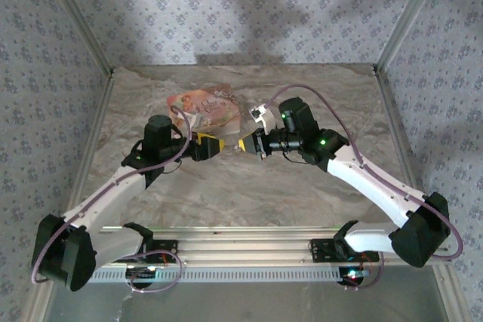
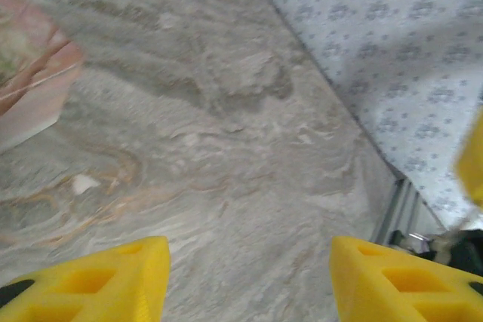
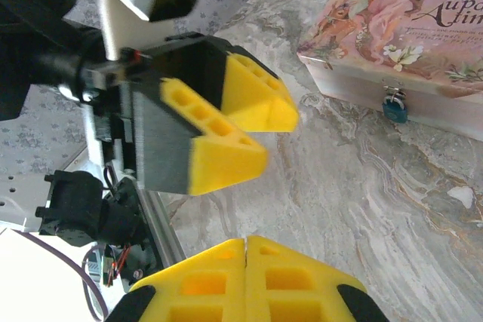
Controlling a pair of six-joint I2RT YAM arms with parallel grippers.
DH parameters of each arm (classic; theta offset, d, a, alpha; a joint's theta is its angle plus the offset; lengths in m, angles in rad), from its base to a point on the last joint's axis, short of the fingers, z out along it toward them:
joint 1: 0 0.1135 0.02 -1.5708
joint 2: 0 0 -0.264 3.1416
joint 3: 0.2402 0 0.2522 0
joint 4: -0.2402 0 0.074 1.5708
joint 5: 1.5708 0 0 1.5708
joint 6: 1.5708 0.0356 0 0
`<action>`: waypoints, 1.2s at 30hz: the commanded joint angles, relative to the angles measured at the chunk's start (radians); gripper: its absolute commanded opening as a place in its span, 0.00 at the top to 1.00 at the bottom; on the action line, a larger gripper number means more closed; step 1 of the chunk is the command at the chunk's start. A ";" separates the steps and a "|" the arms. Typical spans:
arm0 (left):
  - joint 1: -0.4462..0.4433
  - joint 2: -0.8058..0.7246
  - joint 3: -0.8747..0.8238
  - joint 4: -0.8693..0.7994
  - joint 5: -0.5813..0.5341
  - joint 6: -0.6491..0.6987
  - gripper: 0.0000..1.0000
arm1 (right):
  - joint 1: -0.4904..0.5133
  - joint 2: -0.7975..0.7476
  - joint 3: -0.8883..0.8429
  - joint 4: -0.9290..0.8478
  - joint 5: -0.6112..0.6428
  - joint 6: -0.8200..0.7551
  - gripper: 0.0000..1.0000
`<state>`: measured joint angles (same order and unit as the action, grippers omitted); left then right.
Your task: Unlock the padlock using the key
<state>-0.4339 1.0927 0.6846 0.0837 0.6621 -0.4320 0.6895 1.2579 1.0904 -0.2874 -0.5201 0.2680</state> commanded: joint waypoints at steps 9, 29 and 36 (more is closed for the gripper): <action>-0.027 -0.031 -0.025 0.282 0.260 -0.129 0.48 | -0.020 -0.022 0.007 0.032 -0.080 -0.018 1.00; -0.104 0.050 -0.033 0.554 0.251 -0.364 0.57 | -0.053 -0.093 -0.041 0.224 -0.179 0.048 1.00; -0.114 0.054 -0.017 0.558 0.257 -0.355 0.63 | -0.055 -0.097 -0.047 0.234 -0.185 0.051 1.00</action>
<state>-0.5434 1.1423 0.6384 0.5903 0.8955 -0.7910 0.6415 1.1816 1.0477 -0.0853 -0.6792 0.3065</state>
